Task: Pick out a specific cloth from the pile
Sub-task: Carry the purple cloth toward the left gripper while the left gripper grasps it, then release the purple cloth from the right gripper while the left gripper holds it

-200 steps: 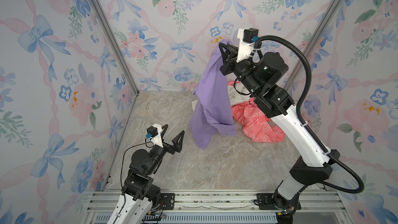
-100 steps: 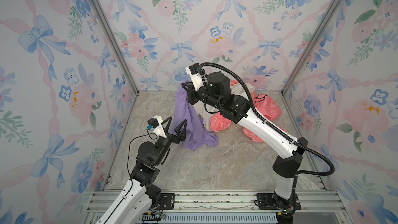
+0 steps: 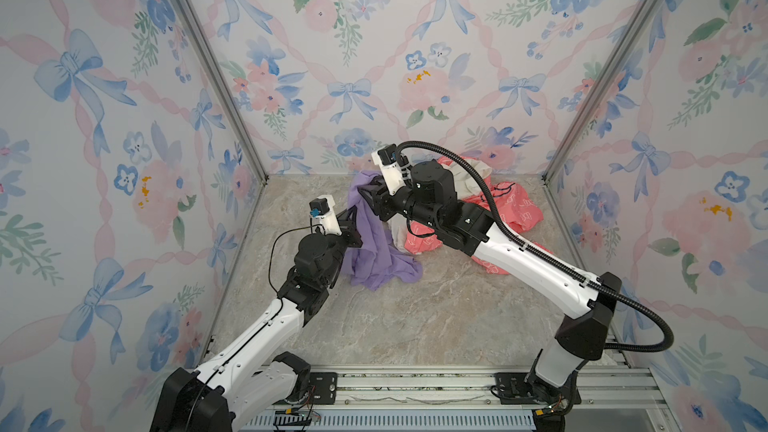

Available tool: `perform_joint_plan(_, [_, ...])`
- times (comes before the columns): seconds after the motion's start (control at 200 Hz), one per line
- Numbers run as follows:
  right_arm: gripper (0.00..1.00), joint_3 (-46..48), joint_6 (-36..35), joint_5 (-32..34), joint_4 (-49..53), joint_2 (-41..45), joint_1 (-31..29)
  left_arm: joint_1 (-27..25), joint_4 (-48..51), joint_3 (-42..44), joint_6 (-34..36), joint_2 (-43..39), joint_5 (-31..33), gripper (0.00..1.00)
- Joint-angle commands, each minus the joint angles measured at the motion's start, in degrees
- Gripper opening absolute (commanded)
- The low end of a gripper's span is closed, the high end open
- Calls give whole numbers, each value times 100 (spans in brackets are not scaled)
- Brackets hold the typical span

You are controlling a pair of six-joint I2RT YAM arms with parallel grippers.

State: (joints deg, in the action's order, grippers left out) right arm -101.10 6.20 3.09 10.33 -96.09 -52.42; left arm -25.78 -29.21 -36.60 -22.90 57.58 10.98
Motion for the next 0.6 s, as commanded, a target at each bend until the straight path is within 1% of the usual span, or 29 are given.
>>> perform_joint_plan(0.0, [66, 498, -14, 159, -474, 642, 227, 253, -294, -591, 460, 74, 463, 0])
perform_joint_plan(0.03, [71, 671, 2, 191, -534, 779, 295, 349, -240, -753, 488, 132, 484, 0])
perform_joint_plan(0.105, [78, 1112, 93, 244, -685, 1096, 496, 538, -103, -1172, 615, 366, 535, 0])
perform_joint_plan(0.255, [86, 1905, 348, 220, -907, 1616, 908, 776, 157, -2179, 1127, 982, 741, 0])
perform_joint_plan(0.42, [88, 2406, 448, 205, -835, 1913, 1235, 1040, 547, -3338, 1771, 1583, 928, 0])
perform_joint_plan(0.52, [90, 2605, 465, 185, -835, 2021, 1359, 1245, 873, -4040, 1956, 1853, 966, 0])
perform_joint_plan(0.595, [90, 2701, 487, 166, -834, 2053, 1435, 1350, 1068, -4511, 2123, 2019, 1139, 0])
